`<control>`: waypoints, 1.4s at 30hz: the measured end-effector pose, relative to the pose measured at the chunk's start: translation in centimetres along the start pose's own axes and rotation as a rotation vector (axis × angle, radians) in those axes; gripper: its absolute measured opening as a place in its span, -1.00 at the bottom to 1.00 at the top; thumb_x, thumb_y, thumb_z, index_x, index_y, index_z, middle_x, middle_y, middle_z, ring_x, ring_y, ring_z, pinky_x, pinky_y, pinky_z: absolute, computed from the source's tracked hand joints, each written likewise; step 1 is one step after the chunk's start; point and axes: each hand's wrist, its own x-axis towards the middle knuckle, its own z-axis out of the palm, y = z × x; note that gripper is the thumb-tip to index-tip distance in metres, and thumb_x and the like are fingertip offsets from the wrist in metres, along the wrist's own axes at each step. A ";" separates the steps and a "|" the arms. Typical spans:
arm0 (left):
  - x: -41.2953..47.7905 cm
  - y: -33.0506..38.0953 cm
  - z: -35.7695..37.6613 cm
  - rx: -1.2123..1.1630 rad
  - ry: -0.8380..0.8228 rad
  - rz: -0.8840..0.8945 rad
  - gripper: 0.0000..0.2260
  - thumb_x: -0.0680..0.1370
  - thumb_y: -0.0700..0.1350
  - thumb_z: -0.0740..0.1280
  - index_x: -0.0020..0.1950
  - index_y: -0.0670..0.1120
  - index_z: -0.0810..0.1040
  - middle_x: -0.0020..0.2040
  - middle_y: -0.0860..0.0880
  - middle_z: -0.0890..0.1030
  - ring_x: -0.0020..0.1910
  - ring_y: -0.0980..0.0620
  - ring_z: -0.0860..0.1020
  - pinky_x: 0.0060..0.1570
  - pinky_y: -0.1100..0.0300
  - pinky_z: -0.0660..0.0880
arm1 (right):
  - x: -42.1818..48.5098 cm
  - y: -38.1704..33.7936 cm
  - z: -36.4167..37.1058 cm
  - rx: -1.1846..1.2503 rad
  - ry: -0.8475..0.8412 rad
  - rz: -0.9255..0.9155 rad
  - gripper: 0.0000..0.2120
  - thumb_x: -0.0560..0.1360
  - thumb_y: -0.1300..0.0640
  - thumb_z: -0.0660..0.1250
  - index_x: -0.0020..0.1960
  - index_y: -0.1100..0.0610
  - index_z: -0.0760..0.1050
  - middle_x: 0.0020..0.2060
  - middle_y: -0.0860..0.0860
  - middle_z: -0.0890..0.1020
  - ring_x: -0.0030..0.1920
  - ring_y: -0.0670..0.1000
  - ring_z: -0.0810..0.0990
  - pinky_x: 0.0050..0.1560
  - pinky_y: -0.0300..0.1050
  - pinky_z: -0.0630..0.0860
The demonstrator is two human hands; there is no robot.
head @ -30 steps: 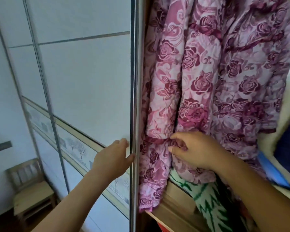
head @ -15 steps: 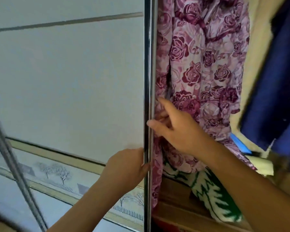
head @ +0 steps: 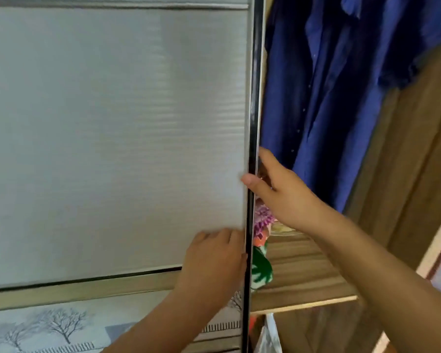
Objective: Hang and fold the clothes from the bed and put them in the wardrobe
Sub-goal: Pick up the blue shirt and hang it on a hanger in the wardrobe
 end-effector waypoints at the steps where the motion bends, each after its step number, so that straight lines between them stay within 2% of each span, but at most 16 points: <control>1: 0.3 0.9 0.7 -0.027 0.001 0.032 -0.84 0.47 0.01 0.36 -0.01 0.01 0.63 -0.15 0.07 0.66 -0.24 0.02 0.64 -0.12 0.10 0.56 | -0.6 0.5 -1.1 -0.007 0.014 0.036 -0.59 0.65 -0.12 0.23 0.47 -0.20 0.24 0.07 -0.05 0.69 0.02 0.04 0.68 0.11 0.12 0.61; 3: 1.0 2.5 2.5 -0.060 0.019 0.116 -0.78 0.48 0.00 0.27 0.05 0.01 0.63 -0.09 0.06 0.65 -0.15 0.00 0.63 -0.05 0.08 0.56 | -1.9 1.6 -3.1 -0.013 0.044 0.077 -0.59 0.67 -0.08 0.20 0.49 -0.18 0.24 0.17 -0.16 0.66 0.11 -0.08 0.66 0.19 -0.03 0.59; 5: 1.6 3.9 4.5 -0.068 0.053 0.242 -0.73 0.42 -0.09 0.37 0.10 -0.01 0.65 0.01 0.02 0.63 -0.03 -0.03 0.60 0.06 0.06 0.52 | -3.1 2.5 -5.1 -0.075 0.090 0.085 -0.65 0.69 -0.05 0.17 0.44 -0.22 0.23 0.15 -0.31 0.61 0.12 -0.25 0.61 0.15 -0.34 0.51; 6: 1.9 4.4 5.7 -0.074 0.072 0.311 -0.69 0.39 -0.15 0.39 0.13 -0.02 0.66 0.08 0.00 0.63 0.05 -0.06 0.59 0.13 0.04 0.49 | -3.7 2.8 -6.0 -0.113 0.116 0.099 -0.66 0.69 -0.04 0.16 0.45 -0.19 0.24 0.13 -0.31 0.61 0.10 -0.26 0.61 0.11 -0.38 0.49; 8: 2.3 5.3 7.7 -0.056 0.084 0.437 -0.67 0.43 -0.18 0.33 0.18 -0.02 0.65 0.27 -0.05 0.58 0.25 -0.10 0.53 0.33 0.00 0.39 | -4.7 3.6 -7.6 -0.209 0.178 0.137 -0.64 0.69 -0.02 0.16 0.46 -0.02 0.27 0.03 -0.19 0.64 -0.03 -0.22 0.61 -0.01 -0.29 0.50; 10: 2.7 5.9 9.4 0.019 0.080 0.549 -0.65 0.48 -0.15 0.26 0.24 -0.02 0.59 0.49 -0.12 0.42 0.45 -0.15 0.38 0.50 -0.08 0.18 | -5.7 4.5 -8.9 -0.331 0.243 0.174 -0.66 0.69 0.02 0.17 0.42 0.11 0.30 -0.19 -0.14 0.59 -0.24 -0.14 0.59 -0.22 -0.21 0.42; 13: 4.0 7.3 11.6 0.173 0.061 0.648 -0.62 0.52 -0.11 0.20 0.34 -0.07 0.51 0.63 -0.24 0.10 0.61 -0.24 0.07 0.56 -0.23 -0.08 | -7.2 5.6 -10.3 -0.594 0.275 0.283 -0.61 0.69 -0.03 0.15 0.44 0.13 0.26 -0.19 -0.01 0.58 -0.22 0.08 0.62 -0.20 0.03 0.53; 16: 5.6 9.2 12.9 0.192 0.068 0.675 -0.59 0.55 -0.11 0.15 0.38 -0.12 0.49 0.63 -0.28 0.03 0.61 -0.29 0.00 0.55 -0.26 -0.20 | -8.7 6.8 -11.2 -0.958 0.434 0.297 -0.51 0.65 -0.10 0.22 0.48 0.12 0.30 0.01 0.09 0.62 -0.04 0.14 0.62 -0.09 0.05 0.60; 18: 6.6 10.3 13.6 0.209 0.044 0.709 -0.52 0.52 -0.05 0.31 0.43 -0.15 0.47 0.63 -0.31 -0.01 0.61 -0.33 -0.06 0.54 -0.29 -0.22 | -9.3 7.5 -12.1 -1.136 0.600 0.279 -0.36 0.57 -0.15 0.35 0.52 0.12 0.29 0.21 0.17 0.52 0.18 0.20 0.51 0.09 0.11 0.51; 20: 7.6 11.3 14.1 0.220 -0.006 0.705 -0.42 0.49 0.04 0.41 0.47 -0.13 0.45 0.63 -0.32 -0.03 0.60 -0.36 -0.12 0.53 -0.31 -0.26 | -9.7 8.2 -13.3 -1.171 0.727 0.319 -0.11 0.46 -0.24 0.43 0.60 0.07 0.11 0.43 0.22 0.33 0.43 0.26 0.31 0.33 0.25 0.37; 22: 8.3 12.4 14.6 0.228 -0.040 0.710 -0.38 0.50 0.09 0.41 0.50 -0.12 0.41 0.62 -0.34 -0.09 0.59 -0.39 -0.17 0.51 -0.34 -0.28 | -9.8 9.1 -14.5 -1.098 0.770 0.406 0.06 0.40 -0.31 0.45 0.64 0.03 -0.10 0.58 0.20 0.10 0.60 0.25 0.04 0.49 0.35 0.18; 25: 9.2 13.9 15.5 0.246 -0.045 0.716 -0.35 0.54 0.12 0.36 0.55 -0.13 0.32 0.60 -0.38 -0.18 0.57 -0.43 -0.23 0.48 -0.37 -0.32 | -10.2 10.5 -15.6 -1.040 0.795 0.481 0.14 0.40 -0.38 0.40 0.63 0.01 -0.25 0.63 0.16 -0.08 0.62 0.23 -0.13 0.52 0.41 0.04; 28: 10.2 15.3 16.1 0.236 -0.026 0.734 -0.34 0.57 0.15 0.32 0.58 -0.11 0.25 0.58 -0.39 -0.22 0.56 -0.43 -0.26 0.47 -0.37 -0.34 | -10.4 11.5 -16.5 -0.997 0.851 0.526 0.15 0.39 -0.43 0.34 0.63 -0.01 -0.30 0.64 0.11 -0.13 0.63 0.21 -0.15 0.53 0.40 0.03; 32: 11.4 17.1 16.8 0.229 -0.043 0.760 -0.36 0.57 0.18 0.33 0.57 -0.05 0.29 0.59 -0.38 -0.19 0.56 -0.43 -0.24 0.47 -0.37 -0.34 | -11.1 12.9 -17.7 -1.003 0.853 0.565 0.08 0.43 -0.46 0.26 0.61 -0.10 -0.36 0.64 0.08 -0.15 0.63 0.21 -0.14 0.53 0.39 0.04; 38: 12.8 19.7 17.3 0.218 -0.041 0.803 -0.52 0.54 0.13 0.38 0.40 -0.05 0.50 0.61 -0.36 -0.03 0.59 -0.40 -0.15 0.48 -0.35 -0.34 | -11.5 14.1 -19.6 -1.009 0.808 0.606 -0.01 0.49 -0.42 0.22 0.59 -0.18 -0.40 0.64 0.08 -0.13 0.62 0.24 -0.07 0.50 0.42 0.12; 42: 13.2 20.7 17.6 0.173 -0.012 0.809 -0.61 0.57 0.08 0.37 0.33 -0.07 0.53 0.61 -0.33 0.03 0.60 -0.36 -0.09 0.49 -0.33 -0.32 | -11.8 14.4 -20.3 -1.010 0.776 0.590 -0.03 0.53 -0.34 0.27 0.60 -0.13 -0.34 0.63 0.10 0.06 0.59 0.24 0.14 0.43 0.39 0.31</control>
